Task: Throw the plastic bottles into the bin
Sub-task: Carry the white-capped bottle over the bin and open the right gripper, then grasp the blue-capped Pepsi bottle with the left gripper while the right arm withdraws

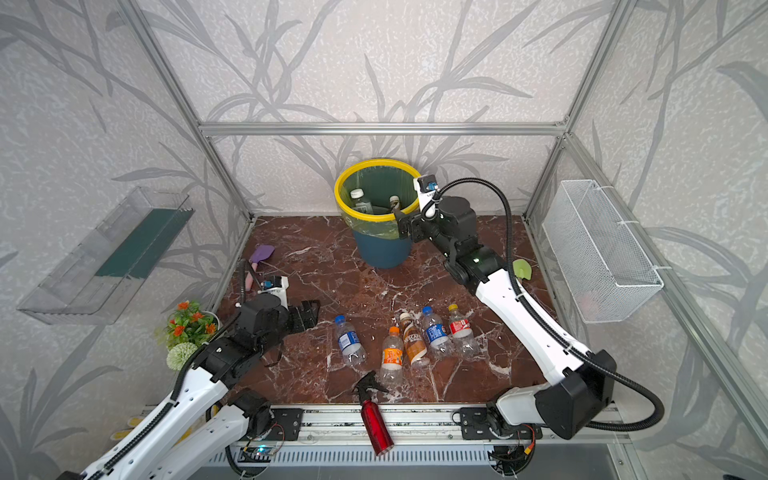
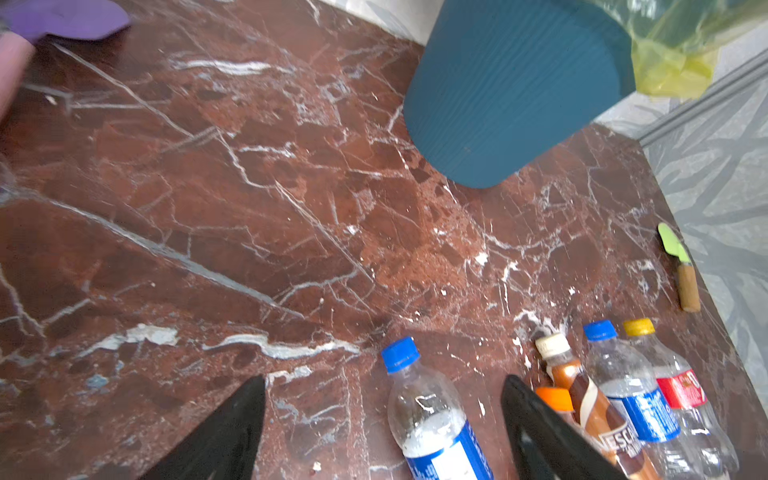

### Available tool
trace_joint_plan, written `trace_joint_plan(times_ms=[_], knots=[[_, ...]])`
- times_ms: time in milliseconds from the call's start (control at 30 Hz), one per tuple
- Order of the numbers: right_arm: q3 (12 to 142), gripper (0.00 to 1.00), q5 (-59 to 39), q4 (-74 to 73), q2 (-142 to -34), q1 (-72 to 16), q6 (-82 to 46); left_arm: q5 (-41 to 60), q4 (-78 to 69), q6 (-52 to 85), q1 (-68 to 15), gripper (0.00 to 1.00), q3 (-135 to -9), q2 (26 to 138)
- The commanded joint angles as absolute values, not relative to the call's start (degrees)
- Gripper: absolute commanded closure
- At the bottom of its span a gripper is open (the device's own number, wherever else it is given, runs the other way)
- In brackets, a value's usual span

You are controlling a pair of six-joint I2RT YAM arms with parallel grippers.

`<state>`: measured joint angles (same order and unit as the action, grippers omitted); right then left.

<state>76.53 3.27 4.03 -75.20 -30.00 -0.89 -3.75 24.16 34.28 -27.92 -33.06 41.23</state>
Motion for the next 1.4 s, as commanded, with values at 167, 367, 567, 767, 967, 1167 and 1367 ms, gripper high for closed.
trace_joint_plan(times_ms=[167, 367, 567, 767, 967, 1167, 1367], knots=[[55.7, 0.01, 11.0, 8.2, -64.2, -28.1, -6.7, -8.6, 27.8, 45.6, -38.6, 0.13, -34.4, 46.1], [41.0, 0.01, 8.3, 6.9, -59.3, -23.7, -13.2, -8.8, 28.3, 50.7, -42.5, 0.13, -34.1, 49.2], [35.9, 0.01, 7.3, 3.7, -60.7, -22.5, -13.9, -8.2, 26.7, 53.6, -44.4, 0.13, -34.2, 53.8], [33.2, 0.0, 5.7, -0.2, -63.2, -21.4, -15.0, -8.8, 28.2, 59.0, -45.5, 0.13, -33.8, 56.5], [33.4, 0.0, 4.5, -1.0, -64.9, -20.4, -14.5, -6.3, 24.9, 59.3, -45.6, 0.12, -35.9, 61.9], [32.9, 0.0, 3.8, -1.9, -65.5, -19.6, -14.9, -3.6, 28.8, 60.3, -45.6, 0.12, -41.1, 70.9], [32.4, 0.0, 3.3, -2.7, -65.8, -19.1, -15.2, -1.7, 28.7, 59.7, -45.3, 0.1, -43.1, 75.8]])
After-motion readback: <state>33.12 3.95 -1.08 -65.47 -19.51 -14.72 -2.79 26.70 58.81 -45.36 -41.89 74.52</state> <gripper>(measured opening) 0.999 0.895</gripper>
